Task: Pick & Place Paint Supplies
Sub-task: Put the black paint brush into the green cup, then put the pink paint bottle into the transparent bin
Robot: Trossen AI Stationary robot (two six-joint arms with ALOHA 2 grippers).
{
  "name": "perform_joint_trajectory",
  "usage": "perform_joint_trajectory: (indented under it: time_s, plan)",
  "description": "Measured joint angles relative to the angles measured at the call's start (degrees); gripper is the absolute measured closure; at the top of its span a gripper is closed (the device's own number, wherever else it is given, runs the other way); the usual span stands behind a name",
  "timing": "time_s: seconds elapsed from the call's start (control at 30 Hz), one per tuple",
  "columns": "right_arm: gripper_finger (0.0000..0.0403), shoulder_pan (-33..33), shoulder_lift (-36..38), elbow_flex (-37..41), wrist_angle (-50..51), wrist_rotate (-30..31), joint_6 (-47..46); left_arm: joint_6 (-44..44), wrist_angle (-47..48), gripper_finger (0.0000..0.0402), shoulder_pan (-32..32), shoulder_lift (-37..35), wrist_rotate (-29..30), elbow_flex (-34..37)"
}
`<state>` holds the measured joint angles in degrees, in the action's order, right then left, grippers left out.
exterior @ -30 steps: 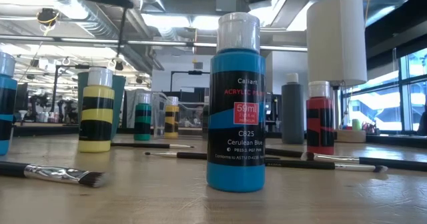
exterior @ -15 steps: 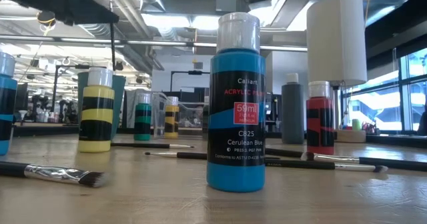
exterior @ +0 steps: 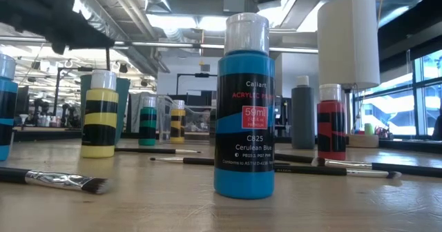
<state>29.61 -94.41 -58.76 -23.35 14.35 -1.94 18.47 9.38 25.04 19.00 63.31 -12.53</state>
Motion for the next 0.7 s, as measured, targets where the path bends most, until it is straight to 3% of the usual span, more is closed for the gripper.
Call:
perform_joint_trajectory:
  time_s: [0.3,0.7]
  plan:
    - [0.0167,0.0,0.0,0.0,0.0,0.0,-0.1,4.8,2.9,0.0384,-0.8,2.1,-3.6,0.0]
    - [0.0167,0.0,0.0,0.0,0.5,0.0,-0.1,6.3,2.9,0.033,-0.8,3.7,-4.3,0.0]
